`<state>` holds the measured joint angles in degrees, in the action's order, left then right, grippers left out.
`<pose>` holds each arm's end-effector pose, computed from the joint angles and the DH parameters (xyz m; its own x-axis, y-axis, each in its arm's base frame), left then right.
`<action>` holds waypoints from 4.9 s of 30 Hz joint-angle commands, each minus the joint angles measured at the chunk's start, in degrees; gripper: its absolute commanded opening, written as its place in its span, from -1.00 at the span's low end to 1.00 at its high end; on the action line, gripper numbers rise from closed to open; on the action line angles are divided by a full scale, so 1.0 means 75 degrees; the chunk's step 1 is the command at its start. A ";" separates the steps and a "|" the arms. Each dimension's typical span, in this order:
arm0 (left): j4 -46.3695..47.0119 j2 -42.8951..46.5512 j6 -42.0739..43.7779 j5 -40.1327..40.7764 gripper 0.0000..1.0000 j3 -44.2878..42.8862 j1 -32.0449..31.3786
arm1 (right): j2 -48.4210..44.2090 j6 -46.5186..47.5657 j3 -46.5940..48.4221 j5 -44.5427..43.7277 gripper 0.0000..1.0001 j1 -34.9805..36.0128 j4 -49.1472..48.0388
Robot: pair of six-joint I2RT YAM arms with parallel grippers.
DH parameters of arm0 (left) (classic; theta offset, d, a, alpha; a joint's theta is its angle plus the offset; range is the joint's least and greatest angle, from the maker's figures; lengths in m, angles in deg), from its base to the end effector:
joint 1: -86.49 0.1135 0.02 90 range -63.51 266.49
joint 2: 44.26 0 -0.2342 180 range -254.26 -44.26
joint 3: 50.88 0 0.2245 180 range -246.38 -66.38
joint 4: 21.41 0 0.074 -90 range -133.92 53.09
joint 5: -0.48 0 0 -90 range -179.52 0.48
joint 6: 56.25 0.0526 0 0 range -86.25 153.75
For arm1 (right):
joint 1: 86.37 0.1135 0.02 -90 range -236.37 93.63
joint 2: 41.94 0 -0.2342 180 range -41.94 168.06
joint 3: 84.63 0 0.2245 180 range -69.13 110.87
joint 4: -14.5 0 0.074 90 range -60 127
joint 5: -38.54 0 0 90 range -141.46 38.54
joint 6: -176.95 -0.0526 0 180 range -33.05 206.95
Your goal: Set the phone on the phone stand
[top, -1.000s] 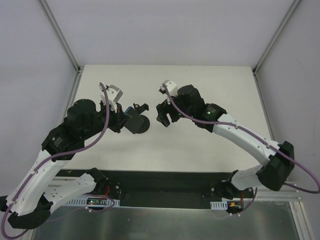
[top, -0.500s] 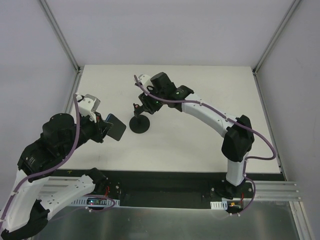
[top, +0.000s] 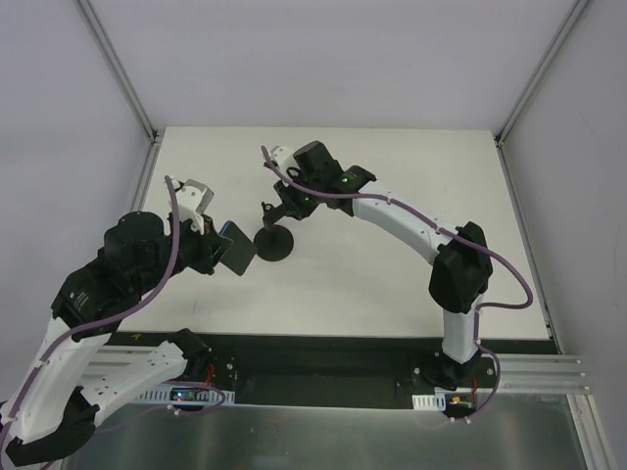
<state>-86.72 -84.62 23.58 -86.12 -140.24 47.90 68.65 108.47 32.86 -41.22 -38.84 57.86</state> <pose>0.0881 -0.0663 0.3991 -0.3181 0.0284 -0.9476 0.5303 0.8339 -0.1531 0.2810 0.3208 0.2850 -0.0716 -0.6128 -0.7870 -0.9123 0.3592 -0.1967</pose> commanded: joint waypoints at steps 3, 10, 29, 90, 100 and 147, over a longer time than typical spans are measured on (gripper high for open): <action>0.1809 -0.0442 0.0348 -0.0687 -1.00 0.0309 -0.0011 | 0.0021 0.0002 0.0346 0.0263 -0.69 -0.0044 -0.0164; 0.3133 -0.1495 0.1284 -0.2909 -1.00 0.0263 0.0199 | -0.0213 0.0505 0.0018 0.0977 -0.99 -0.0208 -0.0175; 0.3595 -0.5024 0.4883 -0.7029 -1.00 -0.0920 0.2004 | -0.0553 0.0869 -0.0427 0.3204 -0.99 -0.0794 -0.0117; 0.4015 -0.3198 0.4169 -0.6313 -1.00 0.0438 0.2356 | -0.1279 -0.0595 -0.1412 0.1647 -0.92 -0.0513 -0.1464; 0.3640 -0.2448 0.2776 -0.6511 -1.00 0.0532 0.2368 | -0.1830 -0.0420 -0.1505 0.1622 0.63 -0.0571 -0.0867; 0.5864 -0.1651 -0.1279 -0.8316 -0.01 0.1691 0.2907 | -0.4034 -0.5632 -0.5642 0.4974 -0.99 -0.0103 -0.9232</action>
<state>-51.26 -99.94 18.68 -147.96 -130.56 69.93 39.34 74.79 -9.43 -0.79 -39.54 3.83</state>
